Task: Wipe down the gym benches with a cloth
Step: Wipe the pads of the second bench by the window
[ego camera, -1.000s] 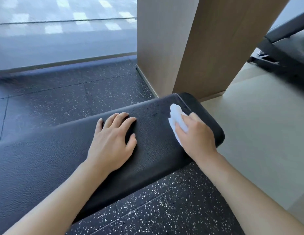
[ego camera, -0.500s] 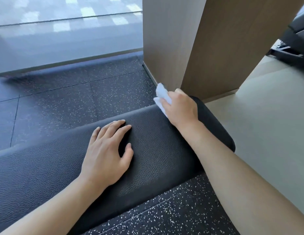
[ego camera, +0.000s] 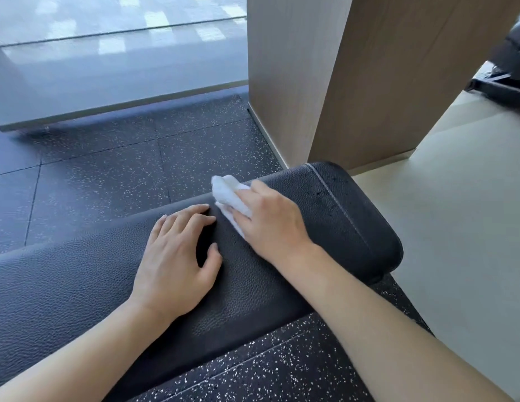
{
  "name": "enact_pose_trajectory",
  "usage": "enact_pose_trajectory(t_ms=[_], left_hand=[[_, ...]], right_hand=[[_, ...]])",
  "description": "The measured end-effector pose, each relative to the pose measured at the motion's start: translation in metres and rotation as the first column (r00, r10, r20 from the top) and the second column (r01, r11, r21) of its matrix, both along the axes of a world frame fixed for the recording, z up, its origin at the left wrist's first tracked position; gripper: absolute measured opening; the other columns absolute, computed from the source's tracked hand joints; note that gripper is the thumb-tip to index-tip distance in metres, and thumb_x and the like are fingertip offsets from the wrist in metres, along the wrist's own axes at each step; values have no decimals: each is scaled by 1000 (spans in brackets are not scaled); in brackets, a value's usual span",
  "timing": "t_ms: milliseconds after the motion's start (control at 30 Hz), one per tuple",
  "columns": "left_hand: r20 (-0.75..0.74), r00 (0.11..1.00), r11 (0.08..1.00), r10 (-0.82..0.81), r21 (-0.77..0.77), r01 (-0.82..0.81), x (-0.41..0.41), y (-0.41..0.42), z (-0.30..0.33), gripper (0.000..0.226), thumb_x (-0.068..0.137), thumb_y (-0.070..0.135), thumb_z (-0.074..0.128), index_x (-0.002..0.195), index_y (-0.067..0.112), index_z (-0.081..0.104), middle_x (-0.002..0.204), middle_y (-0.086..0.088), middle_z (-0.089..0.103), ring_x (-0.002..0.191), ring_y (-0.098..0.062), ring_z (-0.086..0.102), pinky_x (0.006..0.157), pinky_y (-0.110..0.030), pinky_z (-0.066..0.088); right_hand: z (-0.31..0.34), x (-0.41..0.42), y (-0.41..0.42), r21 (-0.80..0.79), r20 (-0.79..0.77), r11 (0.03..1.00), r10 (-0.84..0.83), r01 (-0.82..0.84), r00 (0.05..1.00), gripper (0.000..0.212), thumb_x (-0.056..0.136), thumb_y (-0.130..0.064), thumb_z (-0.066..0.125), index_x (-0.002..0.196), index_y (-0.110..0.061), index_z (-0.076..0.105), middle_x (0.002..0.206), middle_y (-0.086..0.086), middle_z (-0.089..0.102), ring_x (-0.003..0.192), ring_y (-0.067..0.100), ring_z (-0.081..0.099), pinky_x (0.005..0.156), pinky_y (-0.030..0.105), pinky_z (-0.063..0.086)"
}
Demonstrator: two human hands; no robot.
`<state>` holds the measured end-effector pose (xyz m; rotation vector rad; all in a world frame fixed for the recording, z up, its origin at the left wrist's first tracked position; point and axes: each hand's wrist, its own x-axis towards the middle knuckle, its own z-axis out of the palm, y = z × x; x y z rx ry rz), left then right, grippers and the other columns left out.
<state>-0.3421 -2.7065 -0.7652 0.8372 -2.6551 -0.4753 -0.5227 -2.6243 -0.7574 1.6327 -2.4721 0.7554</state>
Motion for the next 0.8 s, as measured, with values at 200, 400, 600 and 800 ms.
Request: enact_pose_trajectory(t_ms=[200,400,600,800], left_hand=[[-4,1000,1000,0,10,0,1,-1,0,45,90,44,48,127,23,62,149,9,55,138,-18,48,123,-50,31],[-3,1000,1000,-4,5,4,1,-1,-2,44,90,43,50,127,23,62,149,9,55,137,-17,47,122,-52,33],[11,1000,1000,-2,7,2,0,0,3,46,89,45,48,127,23,62,148,9,55,137,-18,48,122,-51,33],[19,1000,1000,-6,15,5,2,0,4,47,89,45,46,127,23,63,149,10,55,138,-18,50,123,-50,32]], right_hand=[[-4,-42,108,-37,5,993,-108,108,994,23,100,-50,61,108,-30,69,79,-6,38,64,14,45,54,32,37],[-15,-60,97,-73,-28,986,-153,151,988,17,96,-42,63,102,-28,57,75,-6,33,60,19,43,51,30,33],[-5,-102,-8,14,-6,950,-313,313,950,35,98,-53,59,93,-19,69,80,0,43,76,39,61,61,35,33],[-2,-43,38,-59,-16,979,-199,198,980,34,101,-52,57,118,-25,71,84,-6,41,76,28,59,59,34,37]])
